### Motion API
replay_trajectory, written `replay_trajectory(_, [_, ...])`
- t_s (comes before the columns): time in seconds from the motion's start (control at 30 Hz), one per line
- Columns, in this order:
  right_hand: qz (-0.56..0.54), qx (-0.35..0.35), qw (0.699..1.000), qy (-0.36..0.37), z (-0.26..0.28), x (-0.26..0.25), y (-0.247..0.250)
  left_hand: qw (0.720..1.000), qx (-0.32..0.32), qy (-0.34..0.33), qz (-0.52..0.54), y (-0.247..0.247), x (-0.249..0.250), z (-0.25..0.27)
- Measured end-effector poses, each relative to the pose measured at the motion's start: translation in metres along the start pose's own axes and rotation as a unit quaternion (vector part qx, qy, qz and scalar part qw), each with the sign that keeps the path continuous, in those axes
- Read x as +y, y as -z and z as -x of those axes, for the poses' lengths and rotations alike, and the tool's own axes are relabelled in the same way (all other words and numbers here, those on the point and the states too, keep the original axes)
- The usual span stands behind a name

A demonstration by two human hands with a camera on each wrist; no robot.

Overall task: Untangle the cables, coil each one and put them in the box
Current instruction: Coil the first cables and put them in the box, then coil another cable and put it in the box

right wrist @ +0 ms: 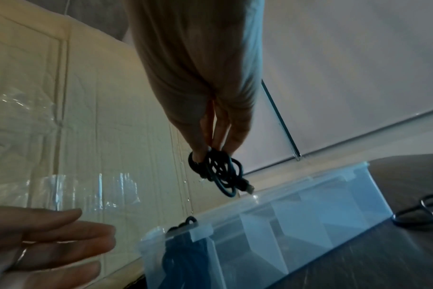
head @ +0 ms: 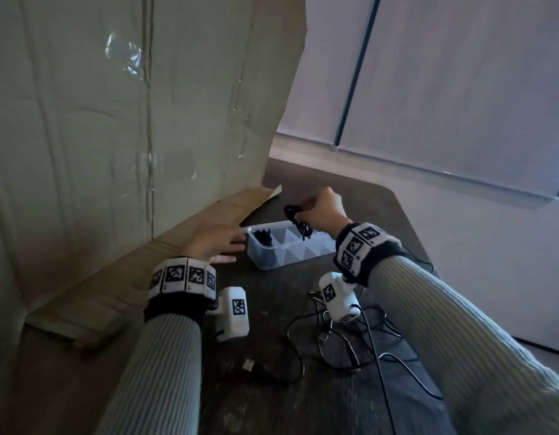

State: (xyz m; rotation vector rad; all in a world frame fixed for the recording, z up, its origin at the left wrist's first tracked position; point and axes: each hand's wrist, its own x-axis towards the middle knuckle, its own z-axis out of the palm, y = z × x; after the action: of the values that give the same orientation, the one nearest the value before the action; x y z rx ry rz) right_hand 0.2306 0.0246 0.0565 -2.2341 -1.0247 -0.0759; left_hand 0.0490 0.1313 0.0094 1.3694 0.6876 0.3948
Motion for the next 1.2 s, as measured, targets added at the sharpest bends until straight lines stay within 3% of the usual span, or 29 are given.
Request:
replay_trajectory(0.07, [-0.031, 0.023, 0.999, -0.013, -0.005, 0.002, -0.010, 0.998, -0.028, 0.014, -0.049, -0.006, -0.003, 0.000])
replay_trajectory(0.2, [-0.025, 0.034, 0.999, -0.006, -0.012, 0.002, -0.027, 0.995, -0.015, 0.026, -0.095, -0.014, -0.004, -0.004])
replay_trajectory(0.33, [0.115, -0.054, 0.991, 0.032, -0.015, 0.000, -0.046, 0.989, -0.031, 0.021, -0.143, -0.014, -0.005, -0.005])
replay_trajectory(0.5, [0.252, -0.189, 0.948, 0.039, -0.005, 0.001, -0.052, 0.980, -0.028, 0.005, -0.196, -0.006, -0.003, -0.005])
replay_trajectory(0.6, [0.308, -0.234, 0.922, 0.026, -0.004, 0.005, -0.056, 0.981, -0.010, -0.015, -0.192, -0.001, 0.002, -0.003])
replay_trajectory(0.67, [0.357, -0.219, 0.908, 0.031, -0.004, 0.004, -0.057, 0.982, -0.001, -0.027, -0.187, 0.001, 0.004, -0.001])
replay_trajectory(0.73, [0.334, -0.213, 0.918, 0.022, -0.004, 0.002, -0.058, 0.983, 0.003, -0.039, -0.181, 0.003, 0.006, -0.001])
replay_trajectory(0.83, [0.250, -0.259, 0.933, -0.023, -0.004, 0.003, -0.058, 0.983, 0.006, -0.055, -0.177, 0.003, 0.009, 0.000])
replay_trajectory(0.93, [0.170, -0.270, 0.947, -0.034, 0.001, 0.001, -0.038, 0.981, 0.008, -0.069, -0.180, 0.001, 0.013, 0.004])
replay_trajectory(1.07, [0.140, -0.191, 0.971, 0.038, 0.022, 0.009, 0.018, 0.978, 0.013, -0.094, -0.185, -0.002, 0.023, 0.009])
replay_trajectory(1.13, [0.202, -0.196, 0.959, 0.046, 0.037, 0.027, 0.047, 0.977, 0.009, -0.108, -0.186, -0.003, 0.028, 0.012])
replay_trajectory(1.2, [0.296, -0.242, 0.924, 0.012, 0.055, 0.051, 0.066, 0.974, -0.002, -0.125, -0.187, -0.005, 0.032, 0.015])
